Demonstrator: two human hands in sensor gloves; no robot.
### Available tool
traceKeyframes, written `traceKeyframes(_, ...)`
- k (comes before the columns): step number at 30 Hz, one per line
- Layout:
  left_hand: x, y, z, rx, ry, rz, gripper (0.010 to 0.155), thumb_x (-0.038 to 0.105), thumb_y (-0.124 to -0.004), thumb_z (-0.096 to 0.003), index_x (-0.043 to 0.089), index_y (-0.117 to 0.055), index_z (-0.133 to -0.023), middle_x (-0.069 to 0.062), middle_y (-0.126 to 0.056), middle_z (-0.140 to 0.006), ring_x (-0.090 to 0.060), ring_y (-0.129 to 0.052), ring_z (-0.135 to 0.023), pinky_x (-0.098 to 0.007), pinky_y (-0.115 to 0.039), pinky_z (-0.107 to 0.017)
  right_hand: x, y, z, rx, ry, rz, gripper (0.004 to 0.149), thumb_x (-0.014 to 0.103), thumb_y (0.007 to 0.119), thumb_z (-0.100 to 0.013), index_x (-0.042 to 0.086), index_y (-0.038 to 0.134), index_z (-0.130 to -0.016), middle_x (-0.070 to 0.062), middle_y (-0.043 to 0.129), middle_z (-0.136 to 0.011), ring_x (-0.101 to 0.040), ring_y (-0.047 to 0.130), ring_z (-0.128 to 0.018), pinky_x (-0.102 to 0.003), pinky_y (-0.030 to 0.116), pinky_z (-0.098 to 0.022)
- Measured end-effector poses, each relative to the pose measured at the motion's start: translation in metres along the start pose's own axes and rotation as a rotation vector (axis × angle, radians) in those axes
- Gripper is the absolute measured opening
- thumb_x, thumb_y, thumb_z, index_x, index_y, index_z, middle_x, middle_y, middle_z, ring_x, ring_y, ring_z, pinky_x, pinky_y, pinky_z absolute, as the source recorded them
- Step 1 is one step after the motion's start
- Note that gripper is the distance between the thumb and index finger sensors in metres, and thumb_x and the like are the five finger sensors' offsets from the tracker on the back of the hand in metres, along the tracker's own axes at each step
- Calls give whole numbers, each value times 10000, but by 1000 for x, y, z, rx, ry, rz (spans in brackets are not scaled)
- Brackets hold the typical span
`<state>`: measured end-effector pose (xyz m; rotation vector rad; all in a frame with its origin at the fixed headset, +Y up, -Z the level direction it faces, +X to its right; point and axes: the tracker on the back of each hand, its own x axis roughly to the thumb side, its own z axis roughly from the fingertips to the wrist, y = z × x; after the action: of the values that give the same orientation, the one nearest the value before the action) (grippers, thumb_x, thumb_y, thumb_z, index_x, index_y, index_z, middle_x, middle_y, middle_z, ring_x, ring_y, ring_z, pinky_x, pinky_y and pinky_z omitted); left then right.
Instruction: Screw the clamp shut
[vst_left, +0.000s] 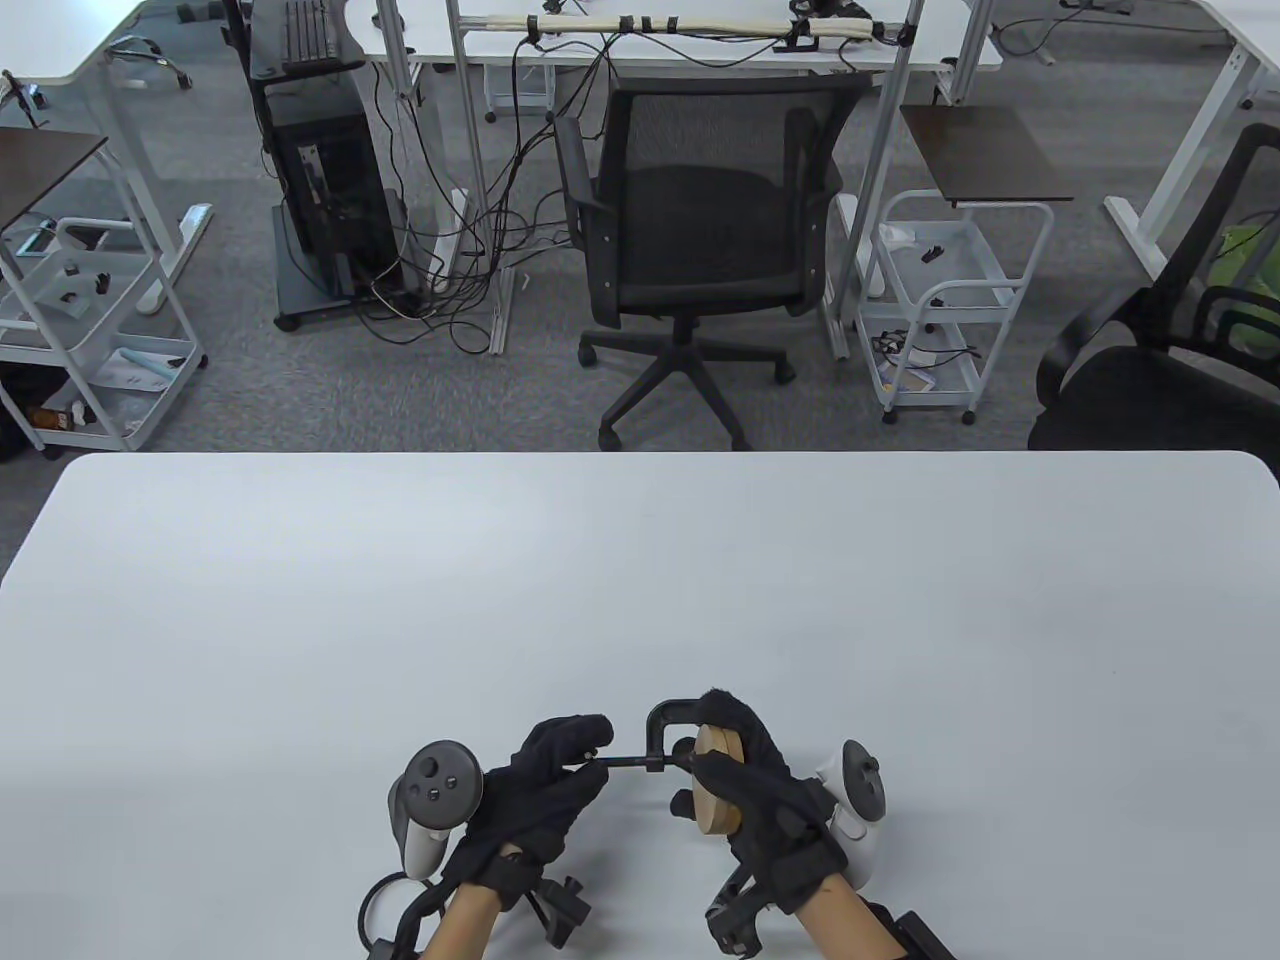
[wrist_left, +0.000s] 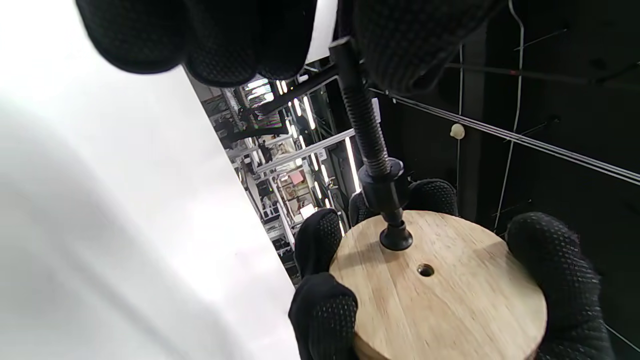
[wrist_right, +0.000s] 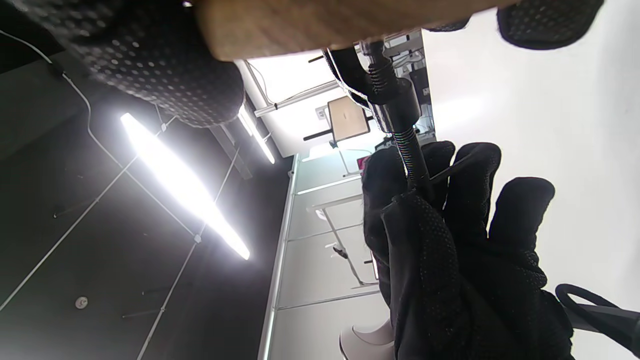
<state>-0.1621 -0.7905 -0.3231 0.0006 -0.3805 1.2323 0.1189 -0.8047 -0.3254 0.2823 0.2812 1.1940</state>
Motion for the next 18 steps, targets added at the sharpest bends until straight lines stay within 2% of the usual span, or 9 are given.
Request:
traceKeyframes(6,-3,4,1,23,63,-34,661,394,-827,-499,137,-579,-1055,-228,-574,-1075,-485,-688,-896,-565,-745,-554,1,-1,1,-12,-8,-3,757,514,912,-488,207,532,-1067,23,402,-1142,-546,485,-923,-698,650,-508)
traceKeyframes(7,-4,4,2,36,89,-43,625,441,-812,-507,113,-637,-1010,-234,-603,-1054,-483,-709,-878,-555,-759,-537,2,-1,1,-14,-9,-4,756,515,911,-489,207,532,-1067,23,403,-1142,-545,484,-923,-697,650,-508)
traceKeyframes(9,-9,6,4,71,159,-60,543,544,-749,-527,81,-872,-782,-227,-713,-988,-478,-780,-814,-535,-788,-501,2,-1,1,-14,-14,-8,756,516,909,-492,209,529,-1068,25,400,-1143,-544,485,-924,-695,651,-510)
traceKeyframes(10,-13,5,4,40,187,-47,551,563,-715,-538,81,-954,-655,-214,-758,-966,-488,-796,-792,-533,-791,-495,2,-1,1,-11,-15,-13,756,518,908,-491,209,529,-1068,24,400,-1143,-542,484,-925,-696,650,-511)
traceKeyframes(11,-15,3,4,-4,212,-28,582,588,-686,-546,89,-980,-608,-204,-761,-974,-502,-779,-803,-539,-780,-508,2,-1,1,-7,-14,-17,754,518,907,-493,210,529,-1068,25,398,-1143,-542,484,-925,-695,650,-512)
traceKeyframes(13,-22,0,3,-76,229,34,642,623,-631,-559,94,-979,-664,-191,-764,-978,-500,-765,-820,-538,-771,-528,2,0,1,-3,-13,-20,756,517,908,-492,210,528,-1069,25,397,-1144,-542,482,-927,-695,649,-513)
traceKeyframes(15,-25,-2,2,-95,249,97,688,639,-623,-559,67,-894,-828,-215,-746,-981,-505,-750,-827,-543,-761,-537,2,0,1,1,-13,-15,756,519,907,-492,210,529,-1068,23,398,-1144,-542,483,-926,-695,651,-511)
traceKeyframes(17,-27,-4,1,-122,243,149,714,630,-628,-563,40,-816,-920,-228,-699,-1006,-508,-717,-850,-550,-744,-555,2,0,1,8,-12,-13,756,517,909,-491,209,530,-1069,22,397,-1145,-542,484,-926,-696,650,-511)
traceKeyframes(18,-26,-4,1,-128,236,160,689,619,-631,-567,69,-780,-955,-228,-675,-1020,-505,-702,-863,-551,-737,-565,2,0,1,9,-12,-12,757,518,907,-492,210,528,-1069,24,396,-1144,-542,482,-927,-696,650,-511)
